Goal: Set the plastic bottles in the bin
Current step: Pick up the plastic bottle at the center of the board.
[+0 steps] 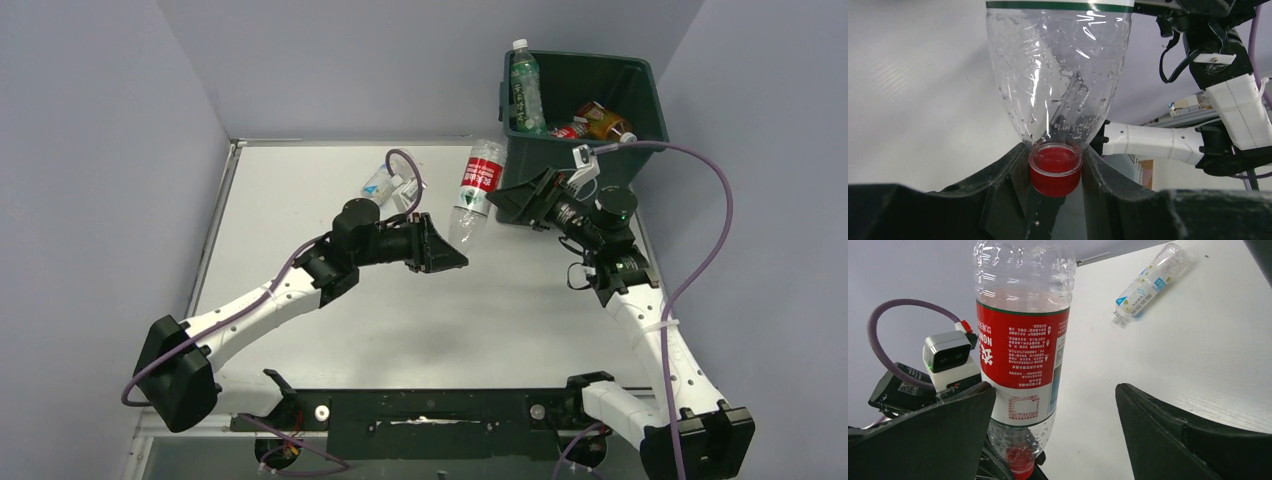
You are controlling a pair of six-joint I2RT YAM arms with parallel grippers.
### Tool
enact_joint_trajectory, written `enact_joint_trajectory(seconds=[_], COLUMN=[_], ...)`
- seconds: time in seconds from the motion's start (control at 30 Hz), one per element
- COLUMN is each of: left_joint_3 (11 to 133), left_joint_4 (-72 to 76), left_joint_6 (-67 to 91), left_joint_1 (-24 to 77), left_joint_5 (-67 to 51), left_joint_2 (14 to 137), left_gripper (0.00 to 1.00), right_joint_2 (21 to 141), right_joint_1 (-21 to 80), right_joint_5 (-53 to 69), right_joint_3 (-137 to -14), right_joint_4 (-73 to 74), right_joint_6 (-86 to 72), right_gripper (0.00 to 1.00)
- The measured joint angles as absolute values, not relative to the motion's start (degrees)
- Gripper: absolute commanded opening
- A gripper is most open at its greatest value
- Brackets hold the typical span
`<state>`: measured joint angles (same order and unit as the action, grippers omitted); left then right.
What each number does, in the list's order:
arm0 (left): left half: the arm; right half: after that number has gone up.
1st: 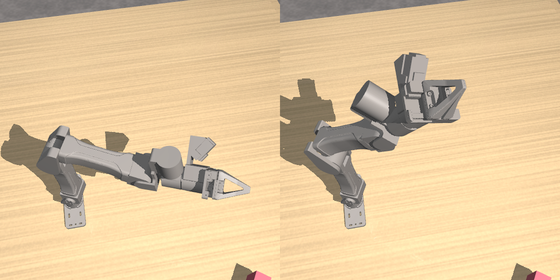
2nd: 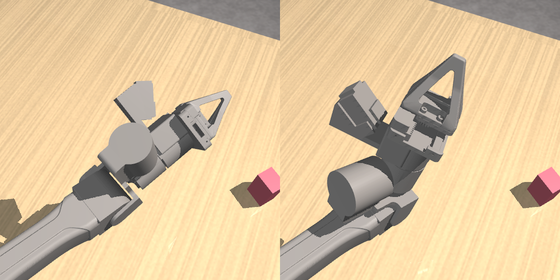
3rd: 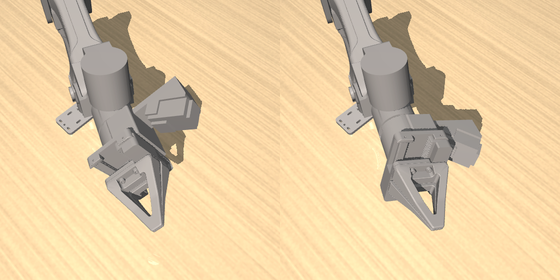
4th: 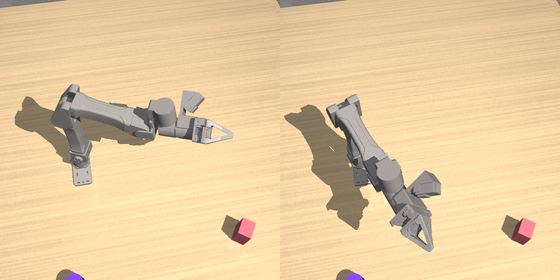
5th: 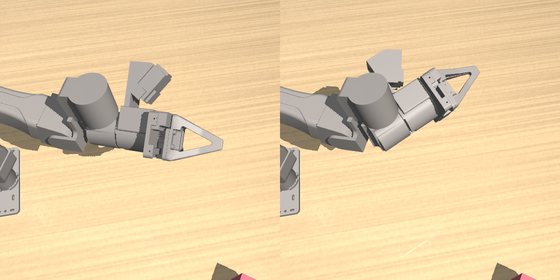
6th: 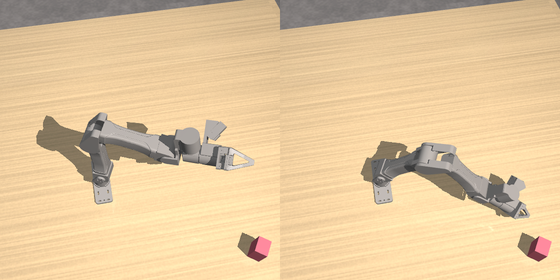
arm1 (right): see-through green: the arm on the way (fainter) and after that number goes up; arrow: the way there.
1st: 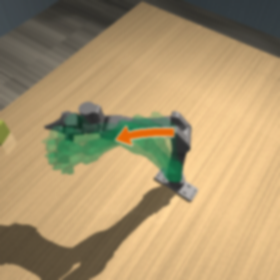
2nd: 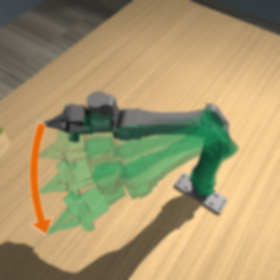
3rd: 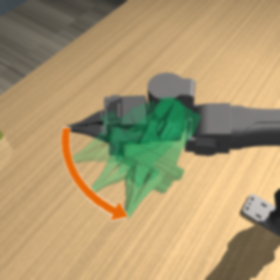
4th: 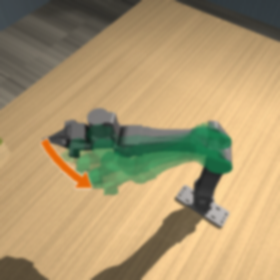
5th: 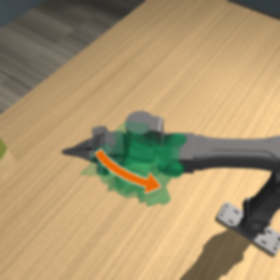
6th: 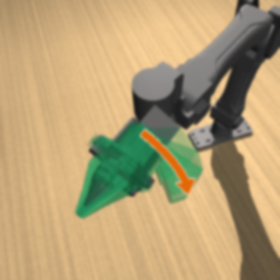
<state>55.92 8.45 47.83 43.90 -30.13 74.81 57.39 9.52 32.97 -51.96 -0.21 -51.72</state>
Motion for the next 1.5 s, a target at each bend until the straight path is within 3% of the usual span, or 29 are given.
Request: enact_joint_trajectory(seconds=[0.53, 0.77, 0.9, 1.0, 1.2, 1.5], left_joint_3=[54.7, 54.7, 54.7, 54.7, 55.7, 59.2], left_joint_4=[10.7, 10.8, 11.0, 11.4, 8.4, 4.0], left_joint_6=[49.1, 49.3, 49.5, 49.4, 47.9, 45.6], left_joint_1=[47.4, 48.6, 48.9, 49.0, 47.4, 37.7], left_joint_5=[-34.3, -34.8, -34.8, -34.7, -33.8, -33.2], left_joint_2=[77.0, 77.3, 77.3, 77.3, 77.3, 77.3], left_gripper=[0.35, 0.35, 0.36, 0.48, 0.74, 0.79], right_joint_2=[51.6, 53.4, 54.1, 54.6, 54.9, 58.6], right_joint_1=[11.6, 11.7, 11.7, 11.7, 11.7, 9.9], right_joint_5=[27.5, 27.5, 27.6, 27.7, 27.4, 25.2], right_joint_3=[-52.3, -53.3, -54.2, -55.4, -58.2, -68.4], right_joint_4=[0.5, 1.7, 2.5, 3.3, 5.3, 11.9], right_joint_6=[-52.3, -51.4, -50.9, -50.3, -48.5, -43.2], right_gripper=[0.97, 0.86, 0.68, 0.60, 0.58, 0.58])
